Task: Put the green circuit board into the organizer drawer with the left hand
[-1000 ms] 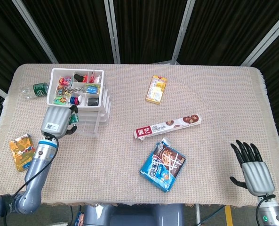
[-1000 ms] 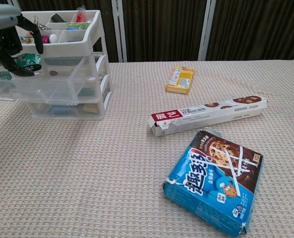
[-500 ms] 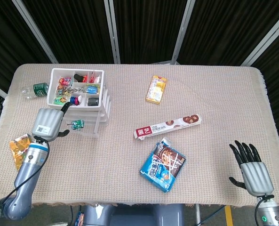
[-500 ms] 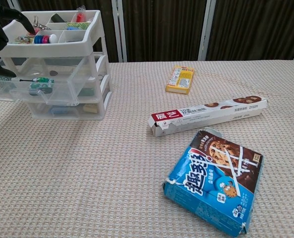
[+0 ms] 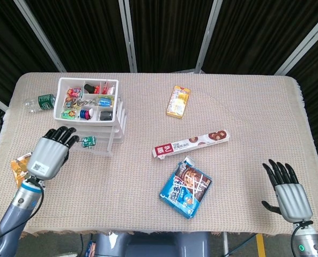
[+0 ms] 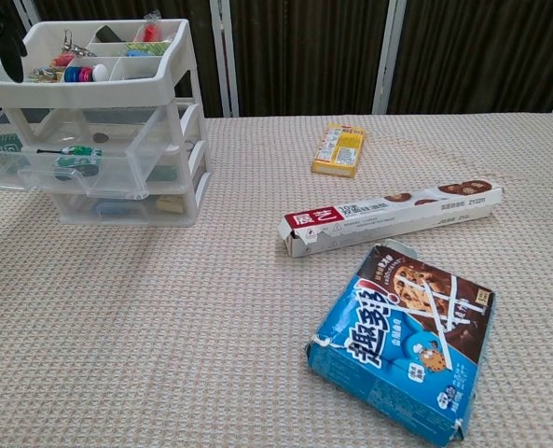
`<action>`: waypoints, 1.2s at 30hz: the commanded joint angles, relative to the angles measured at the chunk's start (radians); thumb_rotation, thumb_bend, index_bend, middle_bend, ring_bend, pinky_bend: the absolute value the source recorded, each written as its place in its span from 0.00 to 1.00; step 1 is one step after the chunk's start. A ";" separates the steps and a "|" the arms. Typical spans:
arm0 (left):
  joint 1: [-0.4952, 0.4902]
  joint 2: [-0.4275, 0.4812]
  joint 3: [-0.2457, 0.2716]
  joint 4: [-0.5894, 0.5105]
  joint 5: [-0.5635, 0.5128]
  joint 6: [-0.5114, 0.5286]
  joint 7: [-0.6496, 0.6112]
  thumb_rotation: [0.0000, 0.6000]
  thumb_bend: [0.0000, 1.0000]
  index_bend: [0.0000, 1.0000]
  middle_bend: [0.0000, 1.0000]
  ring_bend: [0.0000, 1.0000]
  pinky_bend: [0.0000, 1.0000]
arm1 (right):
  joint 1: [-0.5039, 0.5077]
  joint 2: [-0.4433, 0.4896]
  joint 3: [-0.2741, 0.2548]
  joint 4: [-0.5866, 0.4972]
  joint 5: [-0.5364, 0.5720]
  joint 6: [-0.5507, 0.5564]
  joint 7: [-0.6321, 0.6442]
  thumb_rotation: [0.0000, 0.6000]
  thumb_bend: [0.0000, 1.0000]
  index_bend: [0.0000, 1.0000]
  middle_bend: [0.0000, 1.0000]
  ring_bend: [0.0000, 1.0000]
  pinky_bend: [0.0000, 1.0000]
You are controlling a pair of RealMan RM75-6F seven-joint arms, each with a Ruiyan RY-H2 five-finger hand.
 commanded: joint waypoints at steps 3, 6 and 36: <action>0.085 -0.014 0.179 0.333 0.303 0.108 -0.021 1.00 1.00 0.31 0.13 0.08 0.23 | 0.000 -0.003 -0.002 -0.002 0.002 -0.004 -0.013 1.00 0.00 0.07 0.00 0.00 0.00; 0.092 -0.029 0.196 0.400 0.341 0.097 0.001 1.00 1.00 0.30 0.10 0.05 0.20 | 0.000 -0.004 0.000 -0.002 0.006 -0.003 -0.013 1.00 0.00 0.07 0.00 0.00 0.00; -0.027 -0.131 0.092 0.481 0.295 -0.216 0.146 1.00 1.00 0.25 0.02 0.00 0.14 | -0.001 -0.001 0.000 0.003 0.004 0.000 -0.007 1.00 0.00 0.07 0.00 0.00 0.00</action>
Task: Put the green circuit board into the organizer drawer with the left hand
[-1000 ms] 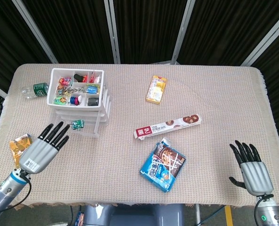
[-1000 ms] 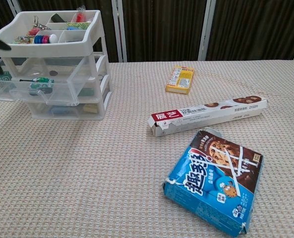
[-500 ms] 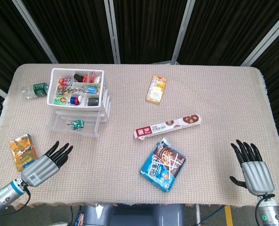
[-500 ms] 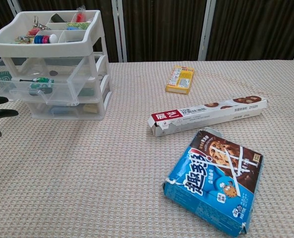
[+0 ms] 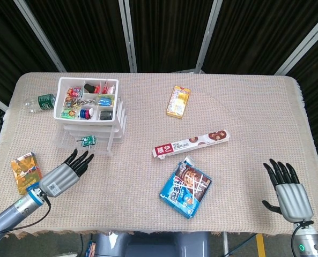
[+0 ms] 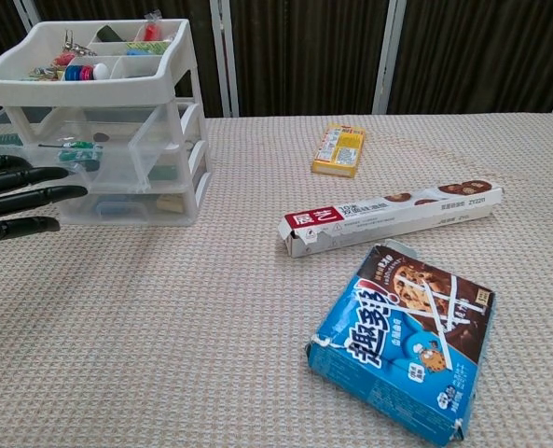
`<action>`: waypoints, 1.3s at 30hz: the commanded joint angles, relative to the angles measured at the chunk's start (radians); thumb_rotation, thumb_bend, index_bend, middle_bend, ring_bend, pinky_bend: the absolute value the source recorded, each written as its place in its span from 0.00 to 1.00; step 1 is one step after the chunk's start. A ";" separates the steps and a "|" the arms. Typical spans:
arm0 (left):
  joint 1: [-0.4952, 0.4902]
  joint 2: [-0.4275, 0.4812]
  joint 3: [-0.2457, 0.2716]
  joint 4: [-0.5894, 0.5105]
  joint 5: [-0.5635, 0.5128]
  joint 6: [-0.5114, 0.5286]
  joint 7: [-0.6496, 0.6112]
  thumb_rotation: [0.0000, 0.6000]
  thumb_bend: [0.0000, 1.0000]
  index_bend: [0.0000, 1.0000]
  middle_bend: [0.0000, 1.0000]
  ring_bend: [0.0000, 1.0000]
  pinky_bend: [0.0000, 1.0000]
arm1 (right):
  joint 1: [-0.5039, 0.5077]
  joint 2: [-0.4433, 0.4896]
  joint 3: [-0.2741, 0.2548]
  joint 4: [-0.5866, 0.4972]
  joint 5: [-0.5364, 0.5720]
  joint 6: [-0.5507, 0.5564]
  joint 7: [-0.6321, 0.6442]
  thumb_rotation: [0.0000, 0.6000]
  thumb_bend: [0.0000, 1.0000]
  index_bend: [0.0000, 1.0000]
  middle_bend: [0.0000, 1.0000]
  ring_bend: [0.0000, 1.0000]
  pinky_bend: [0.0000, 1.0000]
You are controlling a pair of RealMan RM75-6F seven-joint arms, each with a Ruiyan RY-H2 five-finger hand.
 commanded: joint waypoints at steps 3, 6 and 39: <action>-0.029 -0.008 -0.037 -0.018 -0.031 -0.046 0.036 1.00 1.00 0.24 0.02 0.00 0.14 | 0.000 -0.001 -0.001 0.002 0.000 -0.001 0.000 1.00 0.00 0.07 0.00 0.00 0.00; -0.039 -0.015 -0.053 -0.010 -0.055 -0.071 0.052 1.00 1.00 0.23 0.02 0.00 0.14 | -0.001 -0.001 -0.001 0.001 -0.002 0.002 0.000 1.00 0.00 0.07 0.00 0.00 0.00; 0.212 0.016 -0.010 -0.111 -0.153 0.330 -0.364 1.00 0.16 0.11 0.00 0.00 0.06 | -0.005 0.010 0.000 -0.013 -0.005 0.013 0.005 1.00 0.00 0.07 0.00 0.00 0.00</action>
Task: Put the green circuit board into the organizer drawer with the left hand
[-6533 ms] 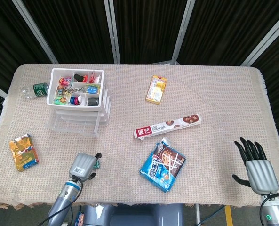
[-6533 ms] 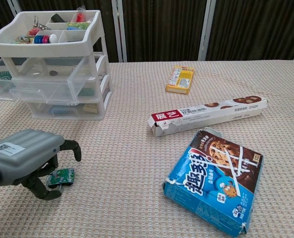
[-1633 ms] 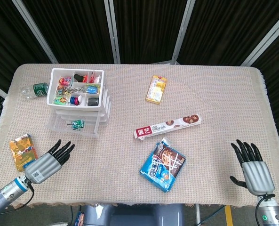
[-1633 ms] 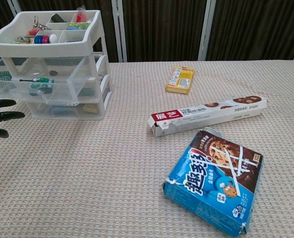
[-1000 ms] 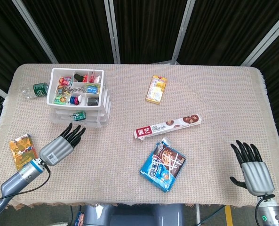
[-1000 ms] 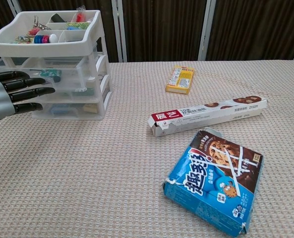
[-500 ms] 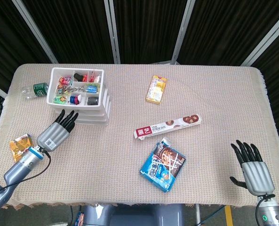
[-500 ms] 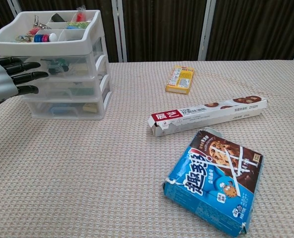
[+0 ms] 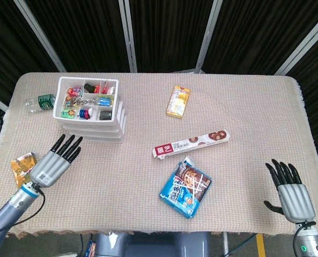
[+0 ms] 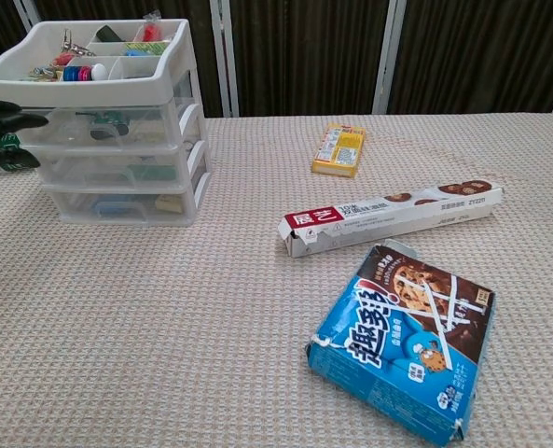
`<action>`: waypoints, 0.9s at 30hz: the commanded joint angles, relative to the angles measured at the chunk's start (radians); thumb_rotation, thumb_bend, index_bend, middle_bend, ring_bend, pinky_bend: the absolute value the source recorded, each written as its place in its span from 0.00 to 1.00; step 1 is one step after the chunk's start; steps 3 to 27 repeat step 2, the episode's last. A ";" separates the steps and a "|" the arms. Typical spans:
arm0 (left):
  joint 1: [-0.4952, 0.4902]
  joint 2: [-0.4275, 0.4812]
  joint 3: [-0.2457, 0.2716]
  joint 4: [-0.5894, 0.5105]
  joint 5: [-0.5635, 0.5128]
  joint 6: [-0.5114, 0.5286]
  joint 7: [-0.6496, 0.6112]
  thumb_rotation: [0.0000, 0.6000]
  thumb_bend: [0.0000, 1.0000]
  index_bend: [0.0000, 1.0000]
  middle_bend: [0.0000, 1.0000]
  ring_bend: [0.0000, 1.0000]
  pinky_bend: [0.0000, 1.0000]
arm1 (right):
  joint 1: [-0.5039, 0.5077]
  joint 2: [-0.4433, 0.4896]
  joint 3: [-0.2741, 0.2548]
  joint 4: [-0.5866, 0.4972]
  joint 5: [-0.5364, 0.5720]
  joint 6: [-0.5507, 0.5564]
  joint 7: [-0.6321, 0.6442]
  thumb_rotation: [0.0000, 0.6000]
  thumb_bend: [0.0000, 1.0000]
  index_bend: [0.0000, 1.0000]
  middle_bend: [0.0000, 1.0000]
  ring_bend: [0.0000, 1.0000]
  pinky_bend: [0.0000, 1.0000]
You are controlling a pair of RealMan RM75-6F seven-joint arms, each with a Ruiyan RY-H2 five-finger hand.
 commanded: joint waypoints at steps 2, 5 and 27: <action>0.188 0.040 0.059 -0.114 -0.053 0.211 -0.253 1.00 0.08 0.05 0.00 0.00 0.03 | 0.000 0.000 -0.002 -0.010 -0.008 0.003 -0.011 1.00 0.00 0.07 0.00 0.00 0.00; 0.188 0.040 0.059 -0.114 -0.053 0.211 -0.253 1.00 0.08 0.05 0.00 0.00 0.03 | 0.000 0.000 -0.002 -0.010 -0.008 0.003 -0.011 1.00 0.00 0.07 0.00 0.00 0.00; 0.188 0.040 0.059 -0.114 -0.053 0.211 -0.253 1.00 0.08 0.05 0.00 0.00 0.03 | 0.000 0.000 -0.002 -0.010 -0.008 0.003 -0.011 1.00 0.00 0.07 0.00 0.00 0.00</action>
